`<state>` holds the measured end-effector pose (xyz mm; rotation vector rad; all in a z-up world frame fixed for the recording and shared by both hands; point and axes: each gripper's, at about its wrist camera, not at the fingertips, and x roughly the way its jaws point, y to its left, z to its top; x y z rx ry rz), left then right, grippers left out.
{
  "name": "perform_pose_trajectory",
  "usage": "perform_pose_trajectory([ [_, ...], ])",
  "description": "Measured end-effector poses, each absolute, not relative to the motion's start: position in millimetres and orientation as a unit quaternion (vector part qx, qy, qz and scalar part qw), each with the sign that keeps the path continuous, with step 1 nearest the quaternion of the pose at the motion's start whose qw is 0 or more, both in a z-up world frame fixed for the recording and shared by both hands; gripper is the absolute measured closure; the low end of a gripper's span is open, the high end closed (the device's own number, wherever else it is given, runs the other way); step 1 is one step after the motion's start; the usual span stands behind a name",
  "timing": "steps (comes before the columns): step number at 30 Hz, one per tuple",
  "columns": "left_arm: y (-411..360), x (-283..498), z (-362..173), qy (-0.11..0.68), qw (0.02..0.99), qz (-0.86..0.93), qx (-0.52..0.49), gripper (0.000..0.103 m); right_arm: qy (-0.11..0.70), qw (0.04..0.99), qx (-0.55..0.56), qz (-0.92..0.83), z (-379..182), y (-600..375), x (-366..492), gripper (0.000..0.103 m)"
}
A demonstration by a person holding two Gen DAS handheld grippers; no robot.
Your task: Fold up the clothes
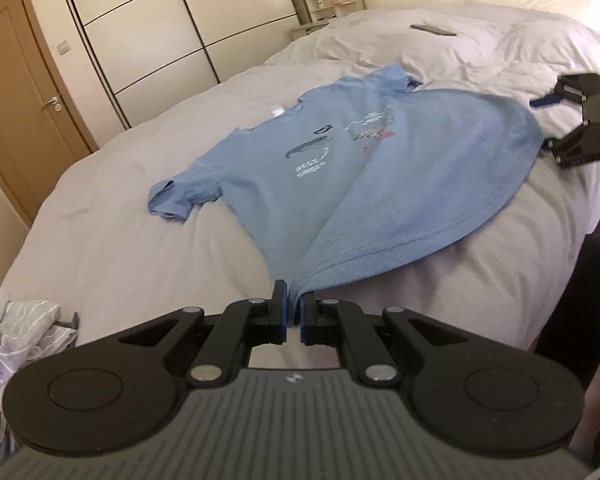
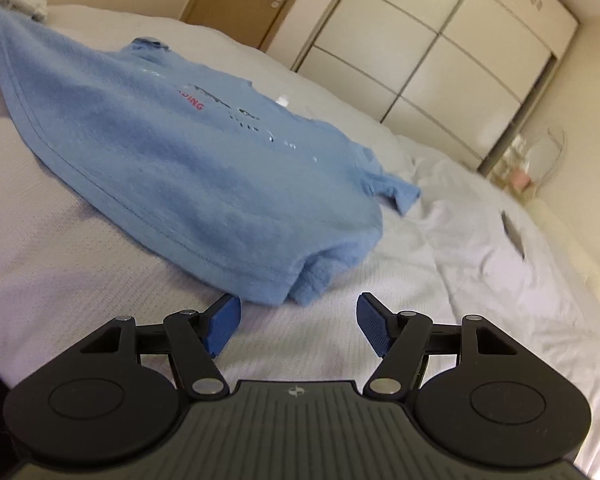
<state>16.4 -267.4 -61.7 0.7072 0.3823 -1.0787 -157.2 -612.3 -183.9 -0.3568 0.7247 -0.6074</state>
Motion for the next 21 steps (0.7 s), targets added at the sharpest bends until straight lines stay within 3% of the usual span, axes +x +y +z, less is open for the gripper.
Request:
perform_pose_trajectory([
  [2, -266.7, 19.3, -63.3, 0.176, 0.782, -0.496, 0.333, 0.099, 0.343, 0.869, -0.2, -0.297, -187.6, -616.0, -145.8, 0.038],
  [4, -267.0, 18.9, -65.9, 0.176, 0.78, -0.496, 0.34, 0.099, 0.344, 0.861, -0.21, -0.31, -187.3, -623.8, -138.7, 0.046],
  [10, -270.3, 12.6, -80.3, 0.177, 0.761, -0.502, 0.37, 0.099, 0.363, 0.848, -0.174, -0.346, -179.5, -639.9, -163.7, 0.046],
  [14, -269.8, 9.9, -85.1, 0.192, 0.748, -0.513, 0.375, 0.098, 0.35, 0.847, -0.085, -0.391, -165.6, -651.4, -201.5, 0.046],
  [20, -254.3, 12.4, -83.5, 0.234, 0.739, -0.533, 0.339, 0.091, 0.259, 0.892, 0.112, -0.353, -136.3, -673.7, -228.6, 0.046],
  [21, -248.1, 14.3, -81.9, 0.244, 0.741, -0.535, 0.325, 0.085, 0.25, 0.896, 0.144, -0.339, -137.0, -679.8, -227.1, 0.046],
])
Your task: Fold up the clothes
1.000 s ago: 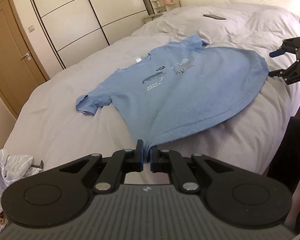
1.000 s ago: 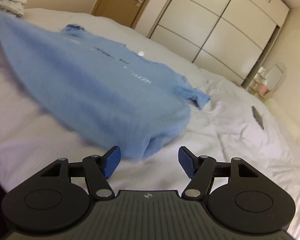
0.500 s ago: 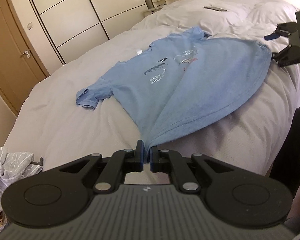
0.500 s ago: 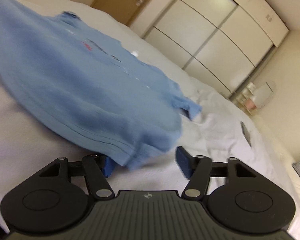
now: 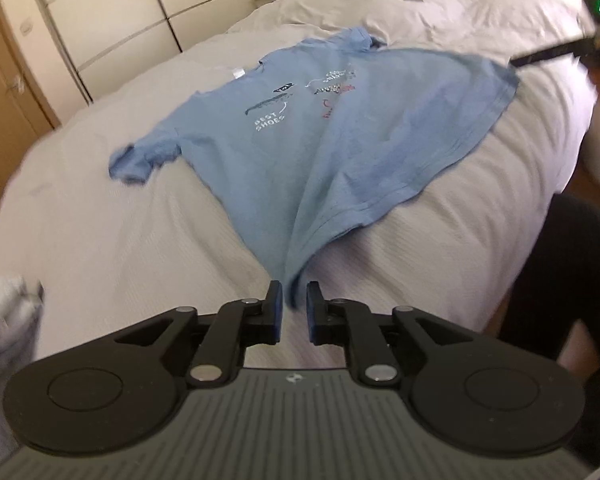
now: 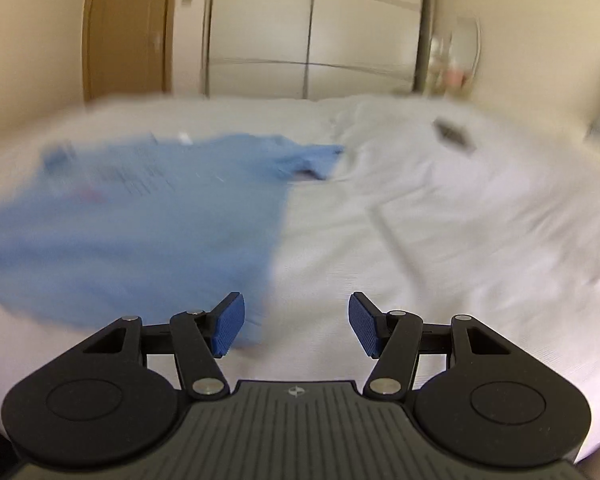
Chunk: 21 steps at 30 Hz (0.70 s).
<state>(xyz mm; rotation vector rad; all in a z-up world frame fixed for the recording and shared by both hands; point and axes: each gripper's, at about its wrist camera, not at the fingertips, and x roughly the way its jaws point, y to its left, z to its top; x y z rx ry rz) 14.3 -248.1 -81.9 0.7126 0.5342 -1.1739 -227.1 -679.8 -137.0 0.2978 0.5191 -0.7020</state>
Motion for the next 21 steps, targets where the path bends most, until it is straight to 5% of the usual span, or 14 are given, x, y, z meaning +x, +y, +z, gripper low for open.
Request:
perform_pose_trajectory([
  [3, -227.5, 25.1, -76.4, 0.27, 0.756, -0.529, 0.274, 0.075, 0.24, 0.896, 0.211, -0.308, -146.2, -696.0, -219.1, 0.052],
  [9, -211.2, 62.2, -72.9, 0.326, 0.78, -0.515, 0.144, 0.067, 0.228, 0.874, 0.322, -0.284, -165.8, -724.2, -217.5, 0.099],
  [21, -259.1, 95.6, -115.0, 0.452, 0.718, -0.529, 0.021, 0.063, 0.261, 0.873, 0.222, -0.348, -120.0, -714.5, -237.7, 0.102],
])
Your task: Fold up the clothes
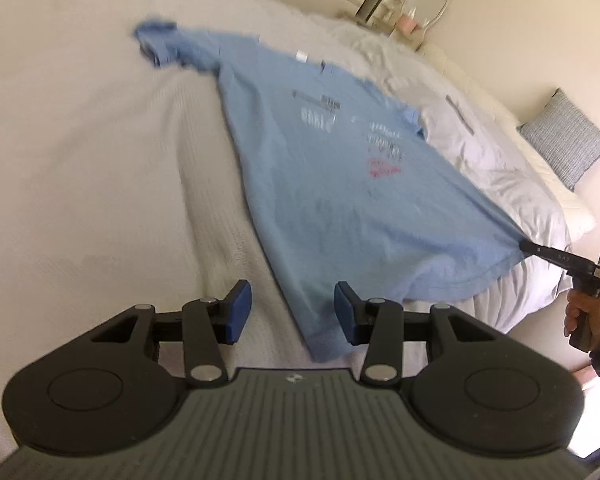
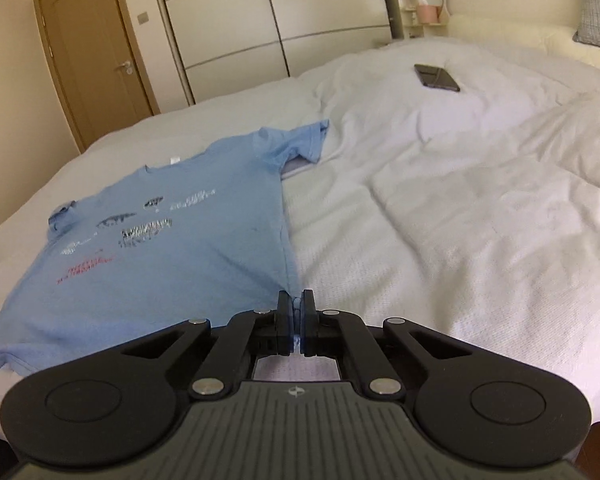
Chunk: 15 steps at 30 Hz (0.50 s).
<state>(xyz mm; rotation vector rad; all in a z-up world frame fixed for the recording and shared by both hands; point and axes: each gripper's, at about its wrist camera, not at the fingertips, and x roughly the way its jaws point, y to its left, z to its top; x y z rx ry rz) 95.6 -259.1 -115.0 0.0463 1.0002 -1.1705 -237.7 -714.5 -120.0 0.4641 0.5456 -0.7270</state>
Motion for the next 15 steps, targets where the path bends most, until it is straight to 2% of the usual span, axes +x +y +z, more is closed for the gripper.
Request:
perform_pose_trajectory([
  [3, -264.0, 94.8, -122.8, 0.469, 0.705, -0.532, -0.002, 0.065, 0.271, 0.871, 0.22, -0.347, -125.9, -711.8, -232.4, 0.102],
  [5, -267.8, 92.8, -125.0, 0.474, 0.694, -0.543, -0.015, 0.088, 0.272, 0.868, 0.227, -0.347, -130.9, -713.3, -232.6, 0.101],
  [6, -268.8, 91.7, -123.9, 0.471, 0.693, -0.545, -0.018, 0.103, 0.271, 0.867, 0.233, -0.347, -132.3, -714.7, -233.4, 0.101],
  [15, -239.6, 70.3, -67.6, 0.399, 0.728, -0.557, 0.009, 0.103, 0.27, 0.876, 0.216, -0.336, -104.1, -715.3, -244.1, 0.102],
])
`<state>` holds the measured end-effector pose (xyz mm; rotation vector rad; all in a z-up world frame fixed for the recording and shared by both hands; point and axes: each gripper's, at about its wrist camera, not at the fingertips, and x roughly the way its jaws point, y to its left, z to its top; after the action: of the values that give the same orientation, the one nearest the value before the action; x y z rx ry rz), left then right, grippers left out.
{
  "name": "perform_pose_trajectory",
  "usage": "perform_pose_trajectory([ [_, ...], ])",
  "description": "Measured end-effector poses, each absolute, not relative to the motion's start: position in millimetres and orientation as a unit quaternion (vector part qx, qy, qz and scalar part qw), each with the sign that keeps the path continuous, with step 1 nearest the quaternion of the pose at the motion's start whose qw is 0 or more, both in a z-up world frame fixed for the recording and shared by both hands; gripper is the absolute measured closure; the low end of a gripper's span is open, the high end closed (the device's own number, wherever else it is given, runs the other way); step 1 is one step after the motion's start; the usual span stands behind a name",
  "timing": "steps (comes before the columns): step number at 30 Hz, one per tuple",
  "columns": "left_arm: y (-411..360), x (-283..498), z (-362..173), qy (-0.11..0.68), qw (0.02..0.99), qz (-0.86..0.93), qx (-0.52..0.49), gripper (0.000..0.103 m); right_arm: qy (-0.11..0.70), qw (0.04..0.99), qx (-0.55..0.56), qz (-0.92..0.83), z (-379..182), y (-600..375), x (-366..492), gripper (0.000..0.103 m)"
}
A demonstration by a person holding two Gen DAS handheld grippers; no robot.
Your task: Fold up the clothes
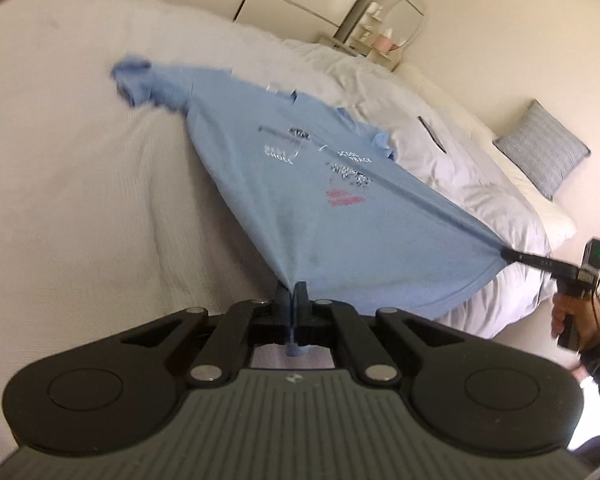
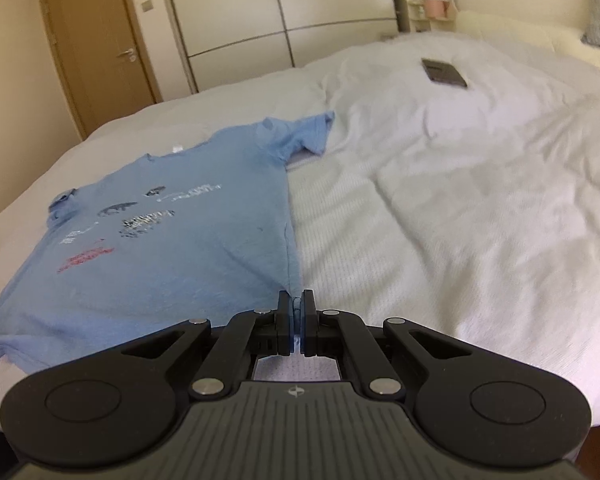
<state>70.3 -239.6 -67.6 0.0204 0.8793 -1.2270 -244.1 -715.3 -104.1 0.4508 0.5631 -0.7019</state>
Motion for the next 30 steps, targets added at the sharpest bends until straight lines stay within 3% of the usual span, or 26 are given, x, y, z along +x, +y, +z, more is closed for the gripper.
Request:
perform_pose_trajectory([
  [6, -225.3, 49.8, -77.0, 0.418, 0.722, -0.551, 0.019, 0.103, 0.269, 0.875, 0.216, -0.338, -86.4, -698.6, -263.3, 0.102],
  [14, -225.4, 48.5, -113.7, 0.442, 0.726, -0.519, 0.094, 0.099, 0.3, 0.853, 0.258, -0.339, -137.2, -697.6, -270.5, 0.101],
  [21, -197.8, 54.4, -87.6, 0.403, 0.768, -0.482, 0.125, 0.096, 0.305, 0.845, 0.189, -0.396, -128.4, -689.2, -272.9, 0.088],
  [25, -215.3, 54.0, -72.3, 0.366, 0.772, -0.505, 0.121, 0.084, 0.274, 0.87, 0.148, -0.382, -109.0, -671.6, -253.9, 0.086],
  [30, -257.0, 50.5, -69.6, 0.335, 0.761, -0.54, 0.13, 0.083, 0.263, 0.907, 0.149, -0.293, -107.8, -648.2, -201.1, 0.077],
])
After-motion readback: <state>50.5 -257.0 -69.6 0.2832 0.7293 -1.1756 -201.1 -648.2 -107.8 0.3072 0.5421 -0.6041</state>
